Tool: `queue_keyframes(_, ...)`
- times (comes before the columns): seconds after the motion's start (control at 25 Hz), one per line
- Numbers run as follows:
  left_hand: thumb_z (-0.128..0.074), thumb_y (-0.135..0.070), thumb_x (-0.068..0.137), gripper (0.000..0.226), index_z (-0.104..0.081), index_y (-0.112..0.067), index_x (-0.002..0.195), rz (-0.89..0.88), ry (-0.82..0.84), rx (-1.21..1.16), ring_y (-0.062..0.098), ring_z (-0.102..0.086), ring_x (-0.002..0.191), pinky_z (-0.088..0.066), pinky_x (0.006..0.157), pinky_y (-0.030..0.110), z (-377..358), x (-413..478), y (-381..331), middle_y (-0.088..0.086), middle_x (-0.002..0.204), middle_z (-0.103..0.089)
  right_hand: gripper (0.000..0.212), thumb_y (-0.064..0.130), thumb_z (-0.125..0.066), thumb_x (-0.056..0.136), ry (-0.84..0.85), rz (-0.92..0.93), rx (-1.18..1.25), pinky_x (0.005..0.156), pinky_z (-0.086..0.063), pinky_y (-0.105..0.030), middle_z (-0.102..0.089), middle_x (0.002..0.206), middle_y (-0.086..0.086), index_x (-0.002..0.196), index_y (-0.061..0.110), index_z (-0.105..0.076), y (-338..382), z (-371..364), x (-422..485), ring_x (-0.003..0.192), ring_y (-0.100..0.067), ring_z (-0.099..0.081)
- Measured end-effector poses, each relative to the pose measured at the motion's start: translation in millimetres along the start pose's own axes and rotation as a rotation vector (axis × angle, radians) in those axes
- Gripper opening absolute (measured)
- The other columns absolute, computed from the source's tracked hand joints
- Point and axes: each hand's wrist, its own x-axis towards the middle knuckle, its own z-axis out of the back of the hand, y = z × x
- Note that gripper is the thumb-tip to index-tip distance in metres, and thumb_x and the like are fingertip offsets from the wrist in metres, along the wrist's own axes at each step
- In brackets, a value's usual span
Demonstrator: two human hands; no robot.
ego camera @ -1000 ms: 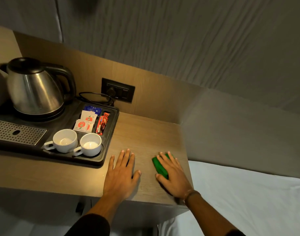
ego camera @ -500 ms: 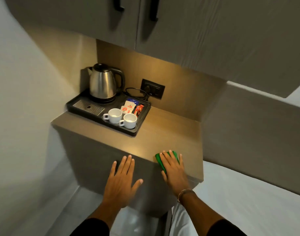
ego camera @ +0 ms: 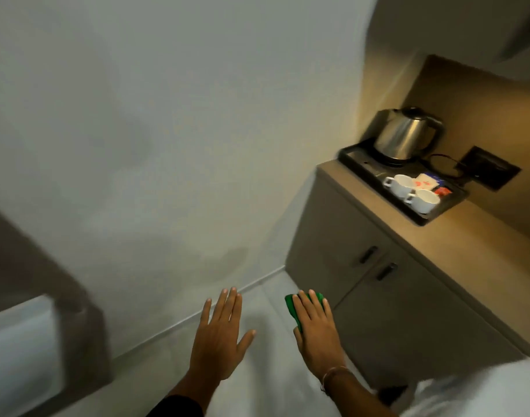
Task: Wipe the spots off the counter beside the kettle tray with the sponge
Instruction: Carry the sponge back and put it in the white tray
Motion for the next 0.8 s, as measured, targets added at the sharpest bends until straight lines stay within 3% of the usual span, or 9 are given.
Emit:
queue_keyframes(0.16, -0.035, -0.07, 0.102, 0.085, -0.026, -0.01, 0.161, 0.269, -0.039, 0.0, 0.031, -0.015, 0.156, -0.009, 0.123, 0.056, 20, -93, 102, 0.01, 0.169, -0.022, 0.073, 0.027, -0.063, 0.097, 0.052, 0.232, 0.041, 0.129, -0.003, -0.048, -0.029, 0.169, -0.003, 0.161, 0.022, -0.027, 137, -38, 10, 0.158, -0.028, -0.018)
queue_keyframes(0.36, -0.017, -0.071, 0.101, 0.086, -0.013, -0.011, 0.163, 0.499, -0.045, 0.01, 0.03, 0.001, 0.157, 0.004, 0.123, 0.05, 44, -182, 209, 0.01, 0.172, -0.008, 0.075, 0.026, -0.062, 0.097, 0.092, 0.439, 0.078, 0.125, -0.004, -0.048, -0.029, 0.169, -0.004, 0.161, 0.022, -0.024, 297, -73, 23, 0.158, -0.029, -0.017)
queue_keyframes(0.56, -0.004, -0.069, 0.096, 0.089, -0.014, -0.01, 0.162, 0.607, -0.078, 0.024, 0.031, 0.002, 0.157, 0.014, 0.121, 0.046, 62, -251, 317, 0.011, 0.17, -0.005, 0.073, 0.019, -0.067, 0.092, 0.124, 0.577, 0.123, 0.126, -0.022, -0.056, -0.04, 0.164, -0.007, 0.157, 0.019, -0.034, 446, -104, 37, 0.155, -0.032, -0.026)
queue_keyframes(0.64, -0.006, -0.067, 0.096, 0.087, -0.014, -0.01, 0.162, 0.635, -0.056, 0.02, 0.031, 0.002, 0.156, 0.014, 0.122, 0.047, 65, -267, 358, 0.012, 0.169, -0.005, 0.071, 0.021, -0.066, 0.093, 0.149, 0.598, 0.142, 0.126, -0.023, -0.057, -0.039, 0.163, -0.006, 0.157, 0.02, -0.034, 496, -119, 48, 0.155, -0.032, -0.027)
queue_keyframes(0.8, 0.01, -0.069, 0.09, 0.092, 0.002, -0.012, 0.162, 0.676, 0.003, 0.003, 0.03, 0.021, 0.154, 0.005, 0.128, 0.053, 47, -275, 414, 0.012, 0.17, 0.011, 0.072, 0.029, -0.063, 0.097, 0.215, 0.582, 0.086, 0.127, -0.019, -0.057, -0.031, 0.168, -0.008, 0.159, 0.019, -0.029, 558, -157, 68, 0.157, -0.032, -0.019)
